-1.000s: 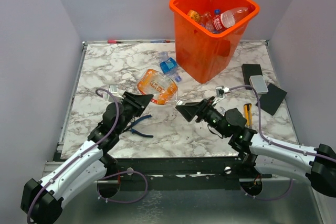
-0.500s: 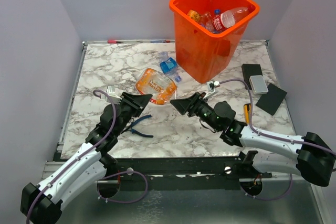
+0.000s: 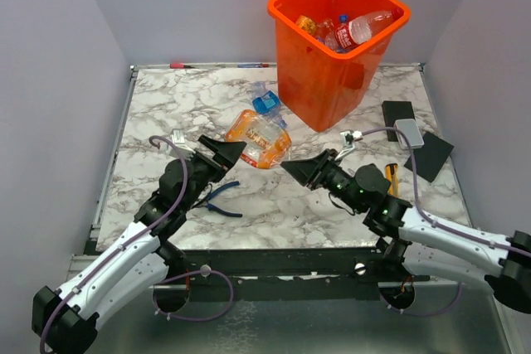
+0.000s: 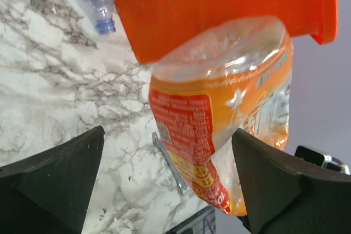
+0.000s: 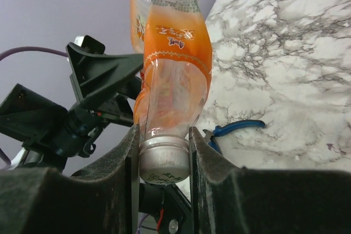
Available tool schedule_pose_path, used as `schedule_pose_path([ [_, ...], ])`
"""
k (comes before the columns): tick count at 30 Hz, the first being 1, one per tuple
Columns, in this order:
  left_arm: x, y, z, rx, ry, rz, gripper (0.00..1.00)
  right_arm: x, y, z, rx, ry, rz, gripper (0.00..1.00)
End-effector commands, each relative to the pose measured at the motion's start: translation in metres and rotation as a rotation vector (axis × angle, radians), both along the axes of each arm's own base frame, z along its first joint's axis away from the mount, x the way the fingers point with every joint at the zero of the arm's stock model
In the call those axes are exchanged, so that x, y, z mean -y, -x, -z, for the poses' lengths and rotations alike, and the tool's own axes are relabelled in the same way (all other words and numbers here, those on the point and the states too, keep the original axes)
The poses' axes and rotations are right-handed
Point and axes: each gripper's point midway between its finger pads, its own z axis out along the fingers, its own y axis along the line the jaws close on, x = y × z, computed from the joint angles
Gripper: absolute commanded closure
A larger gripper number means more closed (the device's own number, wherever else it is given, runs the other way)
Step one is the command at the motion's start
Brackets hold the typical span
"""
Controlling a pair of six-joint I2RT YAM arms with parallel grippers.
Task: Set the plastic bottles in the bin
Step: Place the plastic bottle in the trash bin.
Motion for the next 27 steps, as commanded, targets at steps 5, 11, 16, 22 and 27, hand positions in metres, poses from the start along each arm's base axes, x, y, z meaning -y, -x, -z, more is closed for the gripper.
schedule_pose_path([
  [5,-0.026,-0.014,-0.089,0.425,-0.392,-0.064,0.01,0.079,0.012,-0.030,-0.021,0.284,0.176,1.00],
  [11,0.028,0.008,-0.122,0.874,-0.731,0.300,0.01,0.090,0.019,-0.042,-0.107,0.559,0.129,1.00],
  [16,0.046,0.033,-0.107,1.183,-1.006,0.456,0.01,0.068,0.013,-0.047,-0.171,0.644,0.004,1.00],
  [22,0.045,0.043,-0.098,1.338,-1.244,0.498,0.01,0.053,-0.010,-0.066,-0.237,0.543,-0.066,1.00],
  [27,0.051,0.049,-0.074,1.369,-1.351,0.619,0.01,0.034,-0.024,-0.076,-0.290,0.447,-0.106,1.00],
])
